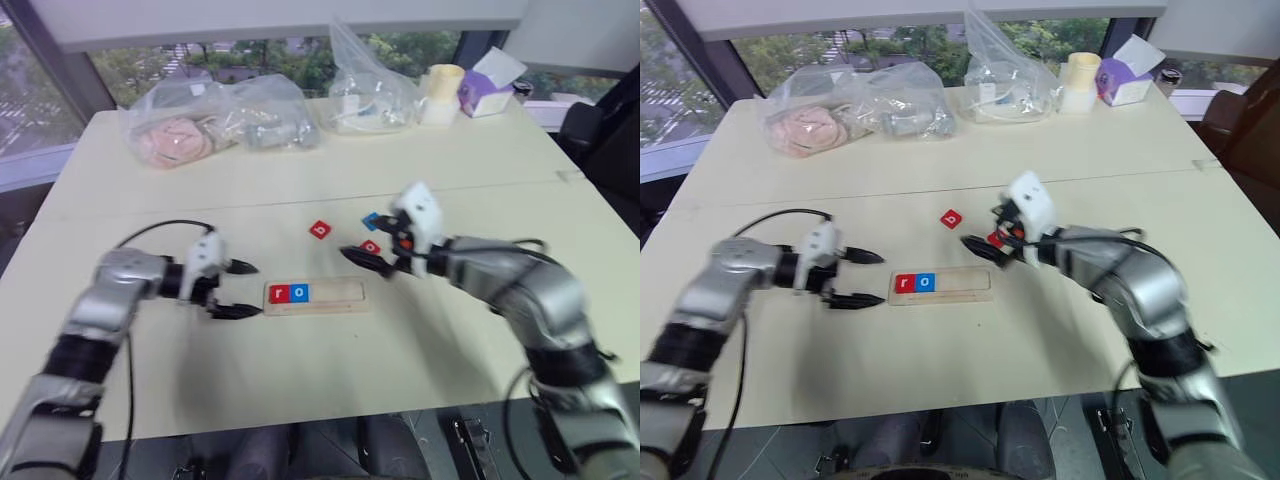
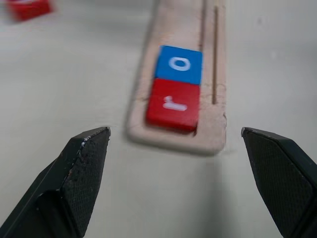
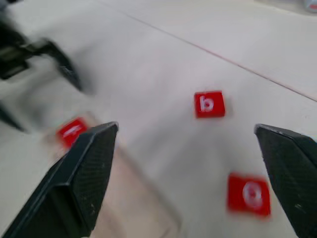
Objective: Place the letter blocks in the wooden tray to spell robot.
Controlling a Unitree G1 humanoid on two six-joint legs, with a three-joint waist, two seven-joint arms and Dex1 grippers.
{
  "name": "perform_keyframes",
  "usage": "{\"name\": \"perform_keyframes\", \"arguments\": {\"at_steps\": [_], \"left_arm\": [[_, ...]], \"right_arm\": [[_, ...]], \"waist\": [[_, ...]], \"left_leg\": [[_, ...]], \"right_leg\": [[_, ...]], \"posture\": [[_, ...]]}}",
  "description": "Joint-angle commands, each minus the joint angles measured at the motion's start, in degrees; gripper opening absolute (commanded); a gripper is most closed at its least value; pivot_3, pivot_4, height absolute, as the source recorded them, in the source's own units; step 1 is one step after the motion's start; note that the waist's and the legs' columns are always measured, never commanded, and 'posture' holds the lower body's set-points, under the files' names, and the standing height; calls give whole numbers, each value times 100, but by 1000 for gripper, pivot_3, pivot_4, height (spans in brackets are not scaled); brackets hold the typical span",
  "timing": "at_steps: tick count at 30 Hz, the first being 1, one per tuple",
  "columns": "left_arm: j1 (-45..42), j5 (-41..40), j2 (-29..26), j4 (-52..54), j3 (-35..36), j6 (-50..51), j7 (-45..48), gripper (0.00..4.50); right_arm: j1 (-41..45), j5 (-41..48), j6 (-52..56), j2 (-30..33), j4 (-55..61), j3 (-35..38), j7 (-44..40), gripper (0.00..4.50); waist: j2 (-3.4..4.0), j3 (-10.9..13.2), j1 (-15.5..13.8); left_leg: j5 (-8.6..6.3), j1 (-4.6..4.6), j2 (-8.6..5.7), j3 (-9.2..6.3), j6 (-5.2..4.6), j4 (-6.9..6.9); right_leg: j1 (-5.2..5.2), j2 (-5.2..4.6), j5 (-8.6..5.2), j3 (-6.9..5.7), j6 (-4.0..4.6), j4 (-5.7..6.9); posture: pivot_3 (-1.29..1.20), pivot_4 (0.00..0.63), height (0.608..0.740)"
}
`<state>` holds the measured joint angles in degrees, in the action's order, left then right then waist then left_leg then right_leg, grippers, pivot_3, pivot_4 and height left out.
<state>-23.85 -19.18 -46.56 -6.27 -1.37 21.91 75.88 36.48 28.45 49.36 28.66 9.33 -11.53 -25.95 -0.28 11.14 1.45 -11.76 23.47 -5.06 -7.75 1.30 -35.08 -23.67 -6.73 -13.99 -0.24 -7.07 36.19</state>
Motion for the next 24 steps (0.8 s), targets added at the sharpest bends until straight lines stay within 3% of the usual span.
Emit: {"name": "perform_keyframes", "arguments": {"at_steps": [1,4,9,16,19,23,24], "left_arm": [[3,-712,101,577,897,903,-786,4449],[114,-1138,381,1119,1453,1474,-1562,4449],[1222,-1833,808,2994,2005,2318,-2676,4449],[1829,-2221,1068,3717,2224,2615,-3543,4449],[1938,-2300,1030,3827,2198,2629,-3653,4500],[1930,-2365,944,3786,2156,2591,-3706,4500],[1928,-2380,931,3782,2143,2581,-3710,4500]], "right_arm": [[630,-735,-632,-492,-1150,-402,48,4500],[955,-1106,-949,-855,-1892,-517,-34,4500],[1342,-1569,-1360,-1413,-3026,-618,-155,4500],[1619,-2105,-1863,-1926,-4297,-463,-10,4500],[1635,-2227,-2087,-2042,-4505,-394,-33,3575],[1613,-2342,-2115,-2100,-4482,-318,-75,1496],[1608,-2371,-2123,-2107,-4483,-297,-78,1156]], "waist": [[1,0,-24],[-4,1,-73],[-7,-1,-19],[-5,0,-24],[-6,-1,-27],[-5,-2,-23],[-5,-2,-23]], "left_leg": [[0,0,0,0,0,2],[1,2,-7,-7,3,1],[1,2,-13,1,6,4],[27,-2,0,-6,46,9],[33,-12,2,-6,55,7],[36,-12,2,-8,57,6],[36,-12,2,-8,57,7]], "right_leg": [[0,0,0,0,0,0],[4,0,2,-1,-4,-2],[1,-5,8,13,-10,-4],[-9,28,23,12,19,9],[-1,34,23,12,41,9],[-1,37,23,12,45,9],[-1,37,25,12,42,9]], "posture": [[0,150,740],[0,150,740],[0,150,740],[0,150,740],[0,150,740],[0,150,740],[0,150,740]]}}
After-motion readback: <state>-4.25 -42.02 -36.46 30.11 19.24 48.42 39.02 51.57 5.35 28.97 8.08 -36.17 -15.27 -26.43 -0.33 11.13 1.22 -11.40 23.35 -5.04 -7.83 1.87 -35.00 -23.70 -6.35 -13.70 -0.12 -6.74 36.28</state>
